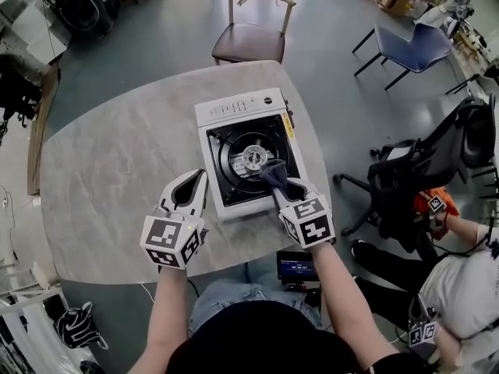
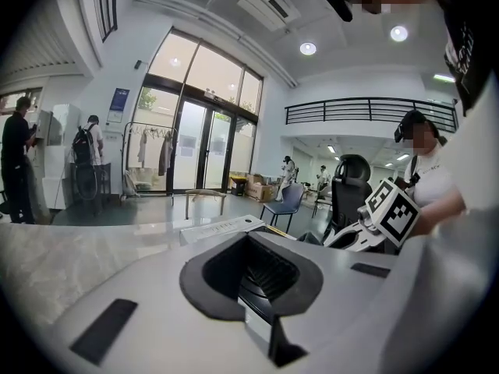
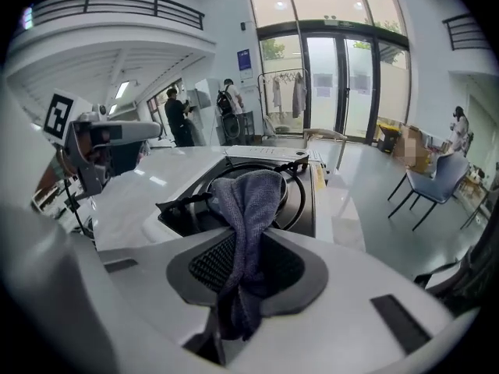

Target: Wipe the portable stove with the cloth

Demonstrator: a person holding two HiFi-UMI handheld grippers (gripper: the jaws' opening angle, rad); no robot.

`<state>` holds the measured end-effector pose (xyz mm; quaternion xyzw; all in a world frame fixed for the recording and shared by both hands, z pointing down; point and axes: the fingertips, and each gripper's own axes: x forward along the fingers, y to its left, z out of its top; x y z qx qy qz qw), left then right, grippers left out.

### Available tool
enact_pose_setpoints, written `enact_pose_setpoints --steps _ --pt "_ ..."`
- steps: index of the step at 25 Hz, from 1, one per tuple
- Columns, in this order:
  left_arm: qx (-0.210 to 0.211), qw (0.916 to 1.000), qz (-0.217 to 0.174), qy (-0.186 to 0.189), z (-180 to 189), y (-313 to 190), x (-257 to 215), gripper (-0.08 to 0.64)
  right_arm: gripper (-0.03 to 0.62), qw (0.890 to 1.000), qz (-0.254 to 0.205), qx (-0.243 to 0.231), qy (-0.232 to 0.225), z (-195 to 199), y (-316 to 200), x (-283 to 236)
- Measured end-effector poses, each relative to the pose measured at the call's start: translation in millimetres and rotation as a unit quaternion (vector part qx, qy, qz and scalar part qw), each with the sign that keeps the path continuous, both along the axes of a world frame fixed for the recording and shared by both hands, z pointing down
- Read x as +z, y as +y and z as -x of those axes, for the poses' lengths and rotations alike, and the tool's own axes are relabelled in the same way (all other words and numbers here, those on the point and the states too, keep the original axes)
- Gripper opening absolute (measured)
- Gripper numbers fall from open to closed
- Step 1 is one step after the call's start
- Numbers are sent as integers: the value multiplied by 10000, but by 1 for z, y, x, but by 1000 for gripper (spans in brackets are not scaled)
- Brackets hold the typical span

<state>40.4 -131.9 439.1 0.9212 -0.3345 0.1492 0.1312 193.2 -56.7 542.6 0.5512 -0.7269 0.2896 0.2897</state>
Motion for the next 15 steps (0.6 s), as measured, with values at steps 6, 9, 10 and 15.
enact_pose_setpoints --steps 6,9,10,15 --pt "56 10000 2 -10 -5 1 1 11 97 9975 98 -506 492 -11 1 0" --pt "93 10000 -14 -15 -7 0 0 11 97 9972 193 -597 400 -12 2 -4" --pt "97 10000 -19 -12 -7 0 0 11 97 9973 203 -606 349 -13 2 -8" --pt "49 10000 -59 11 -7 -2 -4 11 97 9972 56 -732 112 -18 0 -39"
